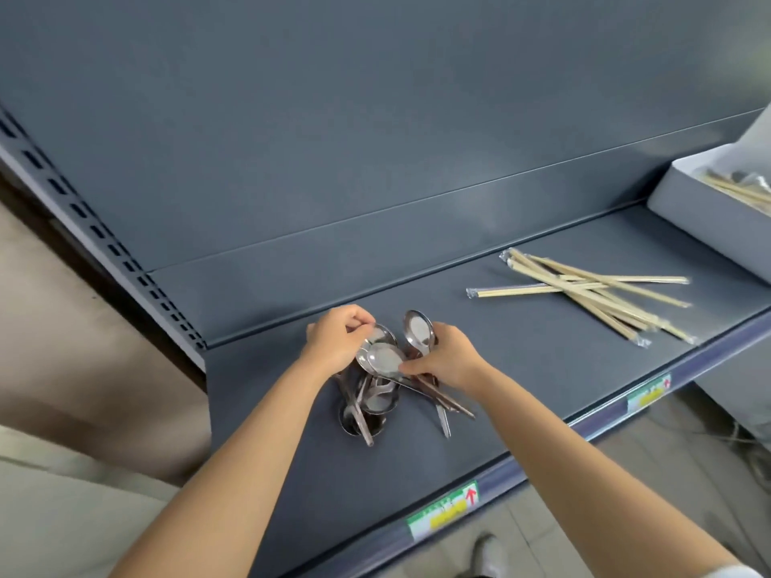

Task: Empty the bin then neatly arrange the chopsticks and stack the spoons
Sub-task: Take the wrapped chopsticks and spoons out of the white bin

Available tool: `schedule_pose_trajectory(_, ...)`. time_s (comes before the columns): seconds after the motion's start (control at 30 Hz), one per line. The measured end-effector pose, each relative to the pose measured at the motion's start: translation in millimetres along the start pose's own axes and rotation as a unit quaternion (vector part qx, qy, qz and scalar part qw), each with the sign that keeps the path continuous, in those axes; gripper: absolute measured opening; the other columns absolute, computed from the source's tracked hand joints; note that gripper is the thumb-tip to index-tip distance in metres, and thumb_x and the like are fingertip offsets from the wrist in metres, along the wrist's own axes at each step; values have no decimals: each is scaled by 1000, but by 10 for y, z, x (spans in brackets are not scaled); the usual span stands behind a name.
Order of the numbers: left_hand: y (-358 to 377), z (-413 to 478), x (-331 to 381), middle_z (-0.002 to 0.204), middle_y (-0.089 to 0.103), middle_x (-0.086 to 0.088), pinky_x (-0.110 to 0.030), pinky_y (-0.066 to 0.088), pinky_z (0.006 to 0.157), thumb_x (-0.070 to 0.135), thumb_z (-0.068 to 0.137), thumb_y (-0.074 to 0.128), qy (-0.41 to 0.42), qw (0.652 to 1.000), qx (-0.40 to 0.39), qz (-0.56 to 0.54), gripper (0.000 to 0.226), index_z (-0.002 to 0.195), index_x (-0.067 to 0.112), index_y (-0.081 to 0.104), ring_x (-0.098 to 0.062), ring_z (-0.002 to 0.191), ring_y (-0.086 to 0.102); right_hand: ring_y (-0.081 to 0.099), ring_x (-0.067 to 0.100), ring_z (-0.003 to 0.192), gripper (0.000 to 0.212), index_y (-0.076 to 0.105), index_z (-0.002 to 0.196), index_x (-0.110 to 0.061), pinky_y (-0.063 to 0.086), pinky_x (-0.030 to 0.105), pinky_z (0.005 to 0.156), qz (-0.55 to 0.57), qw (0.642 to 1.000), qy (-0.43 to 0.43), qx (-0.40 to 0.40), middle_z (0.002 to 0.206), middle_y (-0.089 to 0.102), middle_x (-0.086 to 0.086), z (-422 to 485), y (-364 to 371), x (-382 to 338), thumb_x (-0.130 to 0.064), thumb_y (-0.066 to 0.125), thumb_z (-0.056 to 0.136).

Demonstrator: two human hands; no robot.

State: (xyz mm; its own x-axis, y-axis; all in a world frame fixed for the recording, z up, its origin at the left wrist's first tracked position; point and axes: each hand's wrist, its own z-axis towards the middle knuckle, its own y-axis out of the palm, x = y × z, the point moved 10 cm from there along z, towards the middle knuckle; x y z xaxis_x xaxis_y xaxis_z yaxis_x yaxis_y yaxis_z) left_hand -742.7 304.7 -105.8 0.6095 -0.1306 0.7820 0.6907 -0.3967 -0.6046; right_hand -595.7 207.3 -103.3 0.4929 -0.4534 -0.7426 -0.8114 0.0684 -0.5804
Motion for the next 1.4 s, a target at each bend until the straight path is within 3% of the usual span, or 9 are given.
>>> schedule_pose_trajectory(0.1, -72, 20, -28, 84, 65, 5, -20, 45, 72, 7, 90, 59, -1, 998, 31, -50, 14, 89, 20, 64, -19, 86, 63, 54, 17, 75, 35, 54, 91, -15, 38, 22, 59, 4, 1000, -8, 16, 84, 55, -3, 3, -30, 20, -21, 82, 71)
schedule_pose_trajectory(0.23, -65, 35, -35, 111, 66, -7, -24, 42, 85, 7, 92, 54, -3, 997, 35, -66, 23, 114, 11, 61, -17, 93, 59, 58, 23, 109, 48, 50, 130, -8, 39, 21, 82, -26, 999, -26, 35, 119, 60, 6, 32, -77, 76, -14, 66, 86)
schedule_pose_trajectory(0.43, -36, -29, 78, 126, 58, 2, -22, 38, 88, 18, 93, 56, 11, 999, 32, -42, 35, 128, 16, 55, -9, 103, 54, 57, 16, 83, 26, 61, 113, -8, 38, 17, 72, -30, 996, -29, 83, 100, 69, 6, 74, -193, 201, -5, 58, 88)
schedule_pose_trajectory(0.57, -139, -104, 173, 129, 55, 2, -26, 38, 95, 20, 92, 57, 42, 995, 89, 31, 36, 128, 15, 54, -15, 119, 50, 60, 23, 90, 27, 58, 115, -6, 39, 20, 73, -53, 992, -25, 108, 102, 68, 10, 112, -209, 254, -3, 50, 90)
schedule_pose_trajectory(0.73, -134, -134, 498, 124, 59, -5, -32, 36, 100, 14, 89, 59, 118, 980, 121, 106, 32, 121, 8, 59, -24, 116, 52, 56, 31, 92, 16, 56, 102, -9, 48, 37, 79, -120, 986, -48, 103, 103, 60, 11, 109, -179, 172, -4, 45, 91)
schedule_pose_trajectory(0.87, 86, -76, 835, 122, 61, -4, -37, 35, 96, 21, 90, 61, 173, 962, 103, 185, 32, 120, 11, 60, -28, 113, 54, 54, 29, 100, 21, 50, 111, -10, 39, 34, 75, -272, 952, -83, 114, 110, 53, 6, -44, -240, 28, -25, 43, 99)
schedule_pose_trajectory(0.93, 278, -32, 1014, 125, 61, -1, -36, 35, 96, 28, 92, 58, 190, 955, 66, 220, 36, 125, 13, 56, -27, 115, 53, 53, 28, 103, 26, 48, 116, -12, 37, 33, 77, -332, 928, -82, 147, 113, 53, 5, -125, -488, 23, -30, 44, 98)
schedule_pose_trajectory(1.1, 788, 27, 1654, 129, 58, 2, -36, 36, 97, 41, 94, 50, 230, 921, 34, 312, 44, 132, 19, 48, -23, 117, 51, 49, 28, 113, 38, 49, 126, -13, 40, 36, 92, -305, 936, -44, 172, 122, 55, 6, -205, -1364, 441, -31, 52, 93)
schedule_pose_trajectory(1.4, 2254, -13, 3478, 127, 57, 2, -36, 35, 94, 47, 92, 48, 324, 876, 30, 357, 45, 127, 19, 50, -23, 117, 50, 48, 28, 117, 42, 46, 130, -17, 43, 36, 87, -282, 928, -38, 241, 126, 54, 4, -599, -3253, 1347, -30, 54, 91)
